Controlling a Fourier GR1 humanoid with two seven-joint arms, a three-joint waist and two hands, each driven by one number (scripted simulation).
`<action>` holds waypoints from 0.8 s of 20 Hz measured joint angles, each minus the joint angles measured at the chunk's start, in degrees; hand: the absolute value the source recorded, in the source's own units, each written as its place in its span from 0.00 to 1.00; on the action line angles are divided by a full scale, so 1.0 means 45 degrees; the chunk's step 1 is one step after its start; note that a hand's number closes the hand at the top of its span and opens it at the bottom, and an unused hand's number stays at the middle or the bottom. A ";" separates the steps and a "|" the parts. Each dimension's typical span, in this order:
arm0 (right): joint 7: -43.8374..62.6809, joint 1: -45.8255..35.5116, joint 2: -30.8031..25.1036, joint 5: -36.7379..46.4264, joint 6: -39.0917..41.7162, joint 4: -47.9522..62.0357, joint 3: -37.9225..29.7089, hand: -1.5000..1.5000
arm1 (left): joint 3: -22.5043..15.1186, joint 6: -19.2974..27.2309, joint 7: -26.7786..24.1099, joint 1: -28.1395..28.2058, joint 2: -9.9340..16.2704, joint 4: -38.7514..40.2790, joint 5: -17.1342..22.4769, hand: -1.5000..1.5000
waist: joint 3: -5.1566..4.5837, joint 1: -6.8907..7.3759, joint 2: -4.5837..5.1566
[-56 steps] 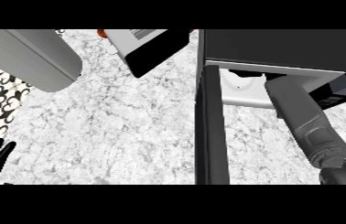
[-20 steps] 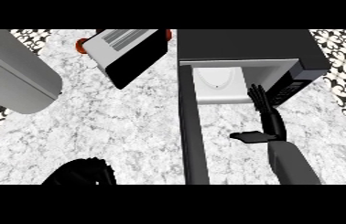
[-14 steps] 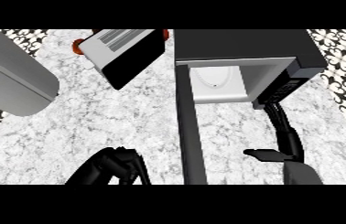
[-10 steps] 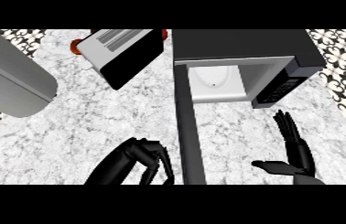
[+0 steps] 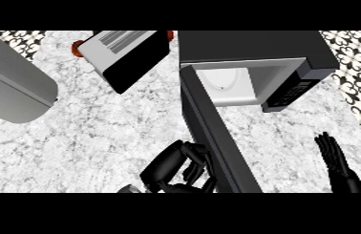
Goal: Pick up the milk, place it into the microwave and close the microwave
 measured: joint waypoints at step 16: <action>0.2321 0.2836 -0.0952 -0.3270 0.1905 -0.6556 0.1147 0.00 | -0.3690 0.5658 -0.3238 -0.3099 0.0035 0.5241 0.3563 1.00 | -0.0027 -0.0669 0.0177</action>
